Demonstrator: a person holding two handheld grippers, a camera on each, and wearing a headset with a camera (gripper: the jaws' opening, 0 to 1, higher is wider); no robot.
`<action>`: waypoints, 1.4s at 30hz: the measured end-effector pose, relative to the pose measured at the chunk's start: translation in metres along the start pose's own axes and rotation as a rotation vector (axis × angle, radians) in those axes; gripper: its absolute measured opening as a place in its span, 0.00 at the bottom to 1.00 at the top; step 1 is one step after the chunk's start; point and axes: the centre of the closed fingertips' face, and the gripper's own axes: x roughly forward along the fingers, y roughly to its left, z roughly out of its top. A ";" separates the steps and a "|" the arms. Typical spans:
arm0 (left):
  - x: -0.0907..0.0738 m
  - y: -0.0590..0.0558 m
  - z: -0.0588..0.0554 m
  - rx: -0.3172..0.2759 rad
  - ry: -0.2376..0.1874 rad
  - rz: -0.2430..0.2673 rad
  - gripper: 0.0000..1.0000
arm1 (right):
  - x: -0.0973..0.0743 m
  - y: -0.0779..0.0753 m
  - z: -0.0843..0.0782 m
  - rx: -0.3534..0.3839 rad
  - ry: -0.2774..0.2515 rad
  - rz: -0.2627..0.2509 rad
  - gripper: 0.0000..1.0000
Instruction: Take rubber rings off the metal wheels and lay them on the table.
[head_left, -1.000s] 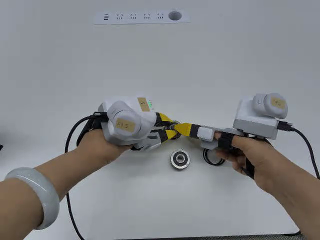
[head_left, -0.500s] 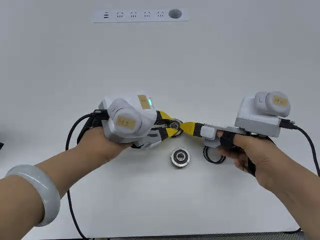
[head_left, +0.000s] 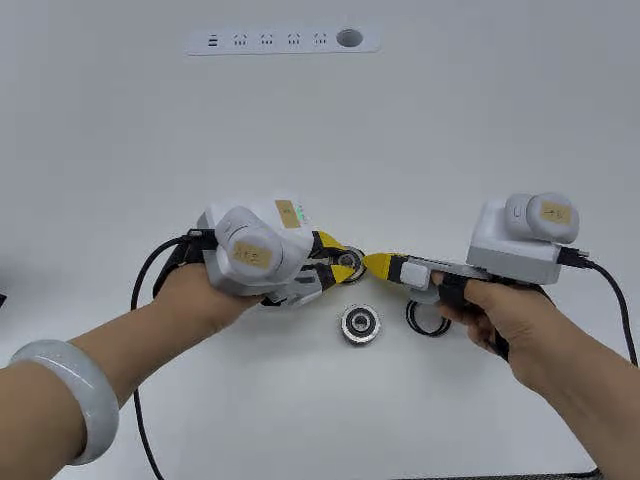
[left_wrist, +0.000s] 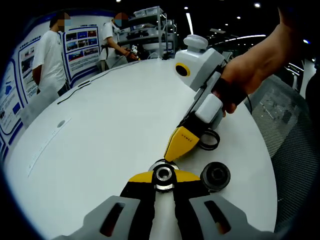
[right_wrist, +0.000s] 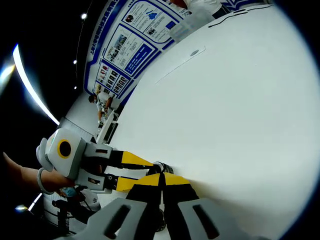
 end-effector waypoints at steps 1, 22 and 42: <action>0.000 0.000 0.000 0.002 0.002 0.000 0.13 | 0.000 0.000 0.000 0.005 -0.001 0.001 0.02; 0.000 0.000 0.000 0.003 0.006 0.000 0.13 | -0.001 0.007 0.000 0.016 -0.002 0.008 0.01; 0.000 0.000 0.000 0.003 0.006 0.000 0.13 | 0.001 0.017 0.001 0.029 -0.005 0.040 0.01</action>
